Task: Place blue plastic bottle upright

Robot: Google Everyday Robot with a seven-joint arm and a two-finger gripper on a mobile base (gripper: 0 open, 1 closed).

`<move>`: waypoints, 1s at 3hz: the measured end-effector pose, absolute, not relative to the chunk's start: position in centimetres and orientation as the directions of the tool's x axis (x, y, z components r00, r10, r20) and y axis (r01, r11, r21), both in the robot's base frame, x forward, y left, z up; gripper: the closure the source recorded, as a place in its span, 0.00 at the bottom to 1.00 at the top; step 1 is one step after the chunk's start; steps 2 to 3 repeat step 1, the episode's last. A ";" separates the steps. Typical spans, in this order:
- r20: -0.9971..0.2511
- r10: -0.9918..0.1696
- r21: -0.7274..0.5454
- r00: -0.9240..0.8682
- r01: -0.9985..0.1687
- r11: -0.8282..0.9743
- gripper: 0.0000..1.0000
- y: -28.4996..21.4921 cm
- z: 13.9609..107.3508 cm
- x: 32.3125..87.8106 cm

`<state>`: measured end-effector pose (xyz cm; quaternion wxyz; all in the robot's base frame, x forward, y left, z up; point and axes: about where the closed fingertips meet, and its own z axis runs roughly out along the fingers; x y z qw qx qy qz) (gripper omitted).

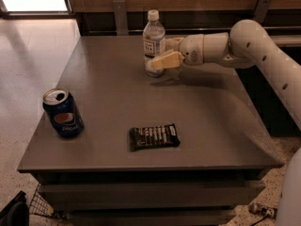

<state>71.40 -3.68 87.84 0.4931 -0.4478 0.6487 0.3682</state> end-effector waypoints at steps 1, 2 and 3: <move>-0.969 -0.218 0.036 -0.113 -0.944 0.328 0.00 -3.7 87.8 71.4; -0.969 -0.218 0.036 -0.113 -0.944 0.328 0.00 -3.7 87.8 71.4; -0.969 -0.218 0.036 -0.113 -0.944 0.328 0.00 -3.7 87.8 71.4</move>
Offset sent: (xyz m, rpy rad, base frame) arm 0.0000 0.0000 0.0000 0.0000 0.0000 0.0000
